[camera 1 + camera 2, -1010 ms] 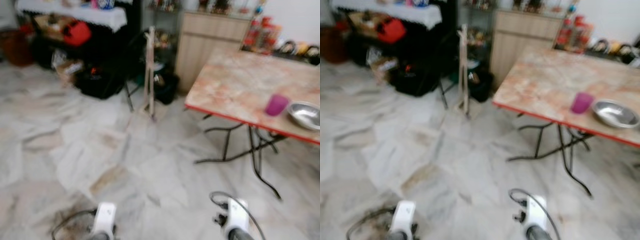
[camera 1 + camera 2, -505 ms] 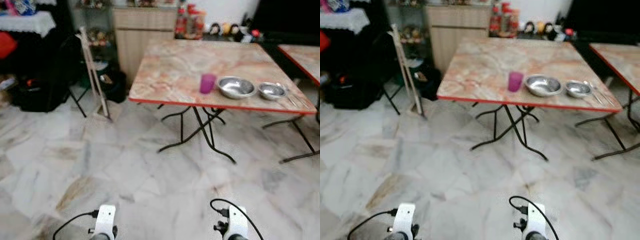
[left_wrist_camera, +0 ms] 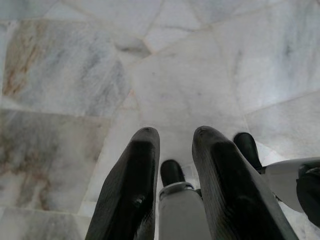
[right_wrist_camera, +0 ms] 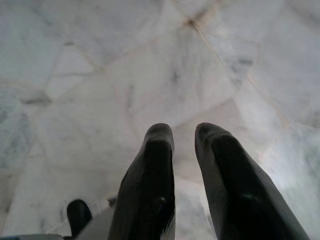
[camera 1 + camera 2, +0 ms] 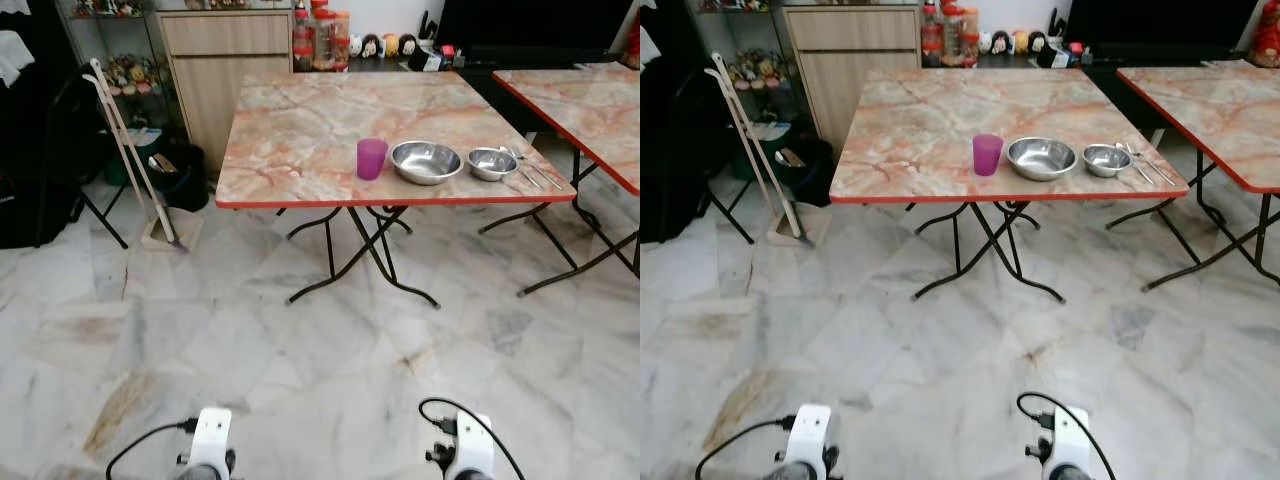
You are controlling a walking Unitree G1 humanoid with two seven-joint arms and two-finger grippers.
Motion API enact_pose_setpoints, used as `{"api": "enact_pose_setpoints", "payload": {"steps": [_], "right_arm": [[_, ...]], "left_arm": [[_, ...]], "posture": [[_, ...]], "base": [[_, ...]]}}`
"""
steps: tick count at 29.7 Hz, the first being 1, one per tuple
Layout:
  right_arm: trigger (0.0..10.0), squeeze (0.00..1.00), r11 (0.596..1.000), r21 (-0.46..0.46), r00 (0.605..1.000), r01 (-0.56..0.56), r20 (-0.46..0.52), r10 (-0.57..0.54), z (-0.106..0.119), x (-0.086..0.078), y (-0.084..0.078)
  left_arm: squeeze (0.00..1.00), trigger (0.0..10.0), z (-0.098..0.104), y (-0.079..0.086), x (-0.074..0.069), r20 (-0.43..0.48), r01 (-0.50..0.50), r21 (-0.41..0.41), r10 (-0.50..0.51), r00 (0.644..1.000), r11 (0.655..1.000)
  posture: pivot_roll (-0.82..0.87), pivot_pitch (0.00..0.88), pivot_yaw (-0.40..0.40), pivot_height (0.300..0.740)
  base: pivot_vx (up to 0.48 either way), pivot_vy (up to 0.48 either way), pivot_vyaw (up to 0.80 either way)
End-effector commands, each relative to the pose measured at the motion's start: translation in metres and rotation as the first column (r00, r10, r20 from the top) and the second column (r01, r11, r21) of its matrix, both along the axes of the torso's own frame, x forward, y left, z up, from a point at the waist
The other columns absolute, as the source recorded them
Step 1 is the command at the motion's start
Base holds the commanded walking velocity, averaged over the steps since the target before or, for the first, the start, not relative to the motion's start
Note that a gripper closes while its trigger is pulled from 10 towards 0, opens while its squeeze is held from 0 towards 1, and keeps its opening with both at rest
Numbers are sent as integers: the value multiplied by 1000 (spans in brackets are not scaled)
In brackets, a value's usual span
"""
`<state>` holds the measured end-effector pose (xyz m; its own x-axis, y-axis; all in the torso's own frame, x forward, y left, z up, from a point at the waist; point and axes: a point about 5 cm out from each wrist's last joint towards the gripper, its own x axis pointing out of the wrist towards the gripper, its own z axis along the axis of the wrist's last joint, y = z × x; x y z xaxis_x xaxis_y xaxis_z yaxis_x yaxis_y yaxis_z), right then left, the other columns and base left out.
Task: Setting the table
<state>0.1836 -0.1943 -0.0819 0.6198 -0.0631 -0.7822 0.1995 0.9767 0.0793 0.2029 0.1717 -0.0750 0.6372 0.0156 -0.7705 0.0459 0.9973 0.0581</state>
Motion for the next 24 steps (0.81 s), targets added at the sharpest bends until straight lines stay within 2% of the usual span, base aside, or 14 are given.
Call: {"api": "enact_pose_setpoints", "payload": {"steps": [1, 13, 20, 24], "right_arm": [[10000, 0, 1000, 3, 1000, 6, 18, -6, 2, 4, 0], [10000, 0, 1000, -2, 1000, 10, 21, -10, 1, 1, 0], [10000, 0, 999, -4, 999, 34, 10, -34, -1, -4, -2], [10000, 0, 999, -4, 999, 38, 15, -38, 0, -3, -3]], "left_arm": [[0, 10000, -2, 1, -3, -23, 11, 7, -11, 1000, 1000], [0, 10000, -3, 1, -6, -31, 19, -8, -20, 999, 1000], [0, 10000, -2, 1, -3, -23, 66, 32, -65, 998, 997], [0, 10000, -1, 1, -1, -20, 75, 38, -74, 997, 996]], "posture": [[8, 0, -20, 740], [-9, 0, 4, 740], [-12, 0, 11, 740], [-14, 0, 13, 740]], "base": [[0, 0, 0], [0, 0, 0], [0, 0, 0], [0, -326, 0]]}}
